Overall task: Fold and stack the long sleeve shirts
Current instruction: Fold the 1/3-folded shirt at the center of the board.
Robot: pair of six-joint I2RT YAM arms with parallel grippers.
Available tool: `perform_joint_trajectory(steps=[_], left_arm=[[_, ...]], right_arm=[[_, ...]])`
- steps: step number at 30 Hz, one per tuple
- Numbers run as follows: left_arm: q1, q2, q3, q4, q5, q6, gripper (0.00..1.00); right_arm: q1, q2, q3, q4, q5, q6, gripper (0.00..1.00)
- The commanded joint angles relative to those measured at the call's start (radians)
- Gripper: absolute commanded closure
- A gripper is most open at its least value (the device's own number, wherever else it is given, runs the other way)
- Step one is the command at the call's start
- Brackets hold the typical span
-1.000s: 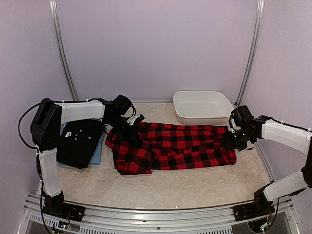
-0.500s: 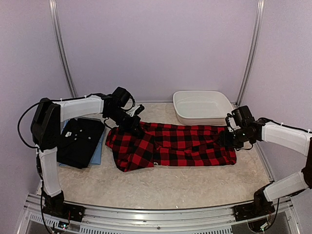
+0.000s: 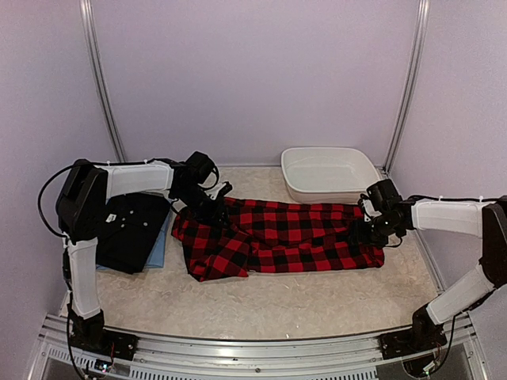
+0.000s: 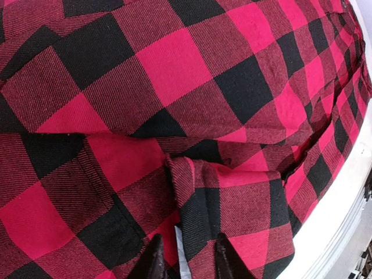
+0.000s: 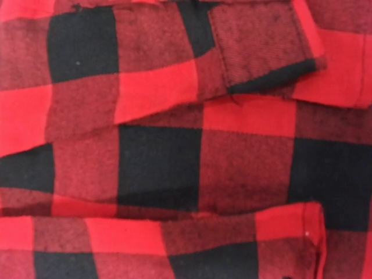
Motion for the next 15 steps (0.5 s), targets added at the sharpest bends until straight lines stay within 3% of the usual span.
perform_joint_trajectory(steps=[1, 7, 15], left_arm=[[0.005, -0.005, -0.011, -0.021, -0.059, 0.024, 0.64], [0.003, -0.062, -0.021, 0.004, -0.086, 0.035, 0.46], [0.003, -0.095, -0.025, 0.014, -0.083, 0.037, 0.43]], right_arm=[[0.002, 0.036, 0.017, 0.029, 0.027, -0.029, 0.35], [0.001, 0.079, 0.059, -0.024, 0.157, -0.066, 0.34], [-0.014, 0.124, 0.073, 0.013, 0.169, -0.166, 0.38]])
